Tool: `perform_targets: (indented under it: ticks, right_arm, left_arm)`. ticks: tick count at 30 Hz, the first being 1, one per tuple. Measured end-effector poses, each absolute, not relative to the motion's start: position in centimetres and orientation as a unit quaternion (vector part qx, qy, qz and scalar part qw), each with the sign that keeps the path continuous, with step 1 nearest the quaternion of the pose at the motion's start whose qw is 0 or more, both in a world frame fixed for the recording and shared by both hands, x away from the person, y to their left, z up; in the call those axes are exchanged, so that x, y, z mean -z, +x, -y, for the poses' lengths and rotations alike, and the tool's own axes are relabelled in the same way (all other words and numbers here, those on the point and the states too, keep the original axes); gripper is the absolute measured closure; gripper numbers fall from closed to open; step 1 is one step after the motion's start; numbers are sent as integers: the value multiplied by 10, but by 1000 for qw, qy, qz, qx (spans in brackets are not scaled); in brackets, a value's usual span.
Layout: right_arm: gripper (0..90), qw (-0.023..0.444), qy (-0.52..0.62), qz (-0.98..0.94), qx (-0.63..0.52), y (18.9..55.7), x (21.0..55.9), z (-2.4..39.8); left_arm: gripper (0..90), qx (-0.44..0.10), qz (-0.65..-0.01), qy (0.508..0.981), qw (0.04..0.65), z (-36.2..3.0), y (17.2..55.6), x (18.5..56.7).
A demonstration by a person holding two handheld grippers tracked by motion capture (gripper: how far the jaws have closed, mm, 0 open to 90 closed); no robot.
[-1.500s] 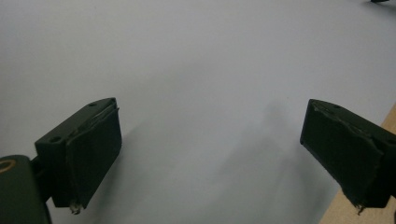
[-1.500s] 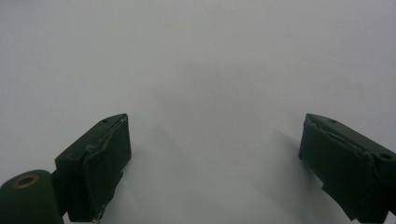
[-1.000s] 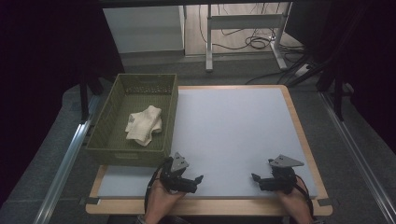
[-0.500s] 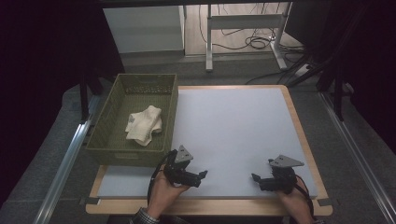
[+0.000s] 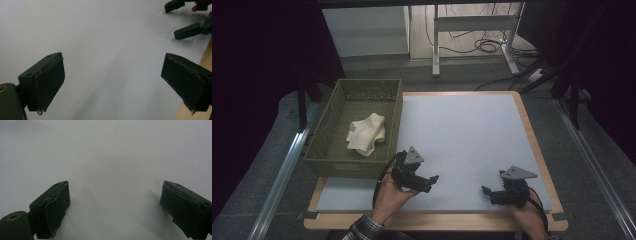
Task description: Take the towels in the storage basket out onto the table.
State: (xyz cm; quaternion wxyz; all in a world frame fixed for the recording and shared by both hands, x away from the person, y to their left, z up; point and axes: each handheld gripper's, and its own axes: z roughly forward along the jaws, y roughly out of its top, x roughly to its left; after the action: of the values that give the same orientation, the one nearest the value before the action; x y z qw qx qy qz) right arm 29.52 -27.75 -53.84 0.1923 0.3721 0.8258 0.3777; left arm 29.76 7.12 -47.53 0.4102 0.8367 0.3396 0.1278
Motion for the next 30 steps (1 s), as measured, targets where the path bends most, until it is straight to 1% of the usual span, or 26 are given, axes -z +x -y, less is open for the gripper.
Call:
perform_targets:
  ticks: [15,25,30]
  right_arm:
    - [92,192,369,-828,-376,295,538,278]
    - [92,193,370,-827,-378,295,539,278]
    - [92,193,370,-827,-378,296,539,278]
  left_arm:
    - [43,-128,-333,843,402,-69,322,446]
    - [36,-146,-353,839,387,-92,349,422]
    - [36,-143,-375,831,385,-117,370,413]
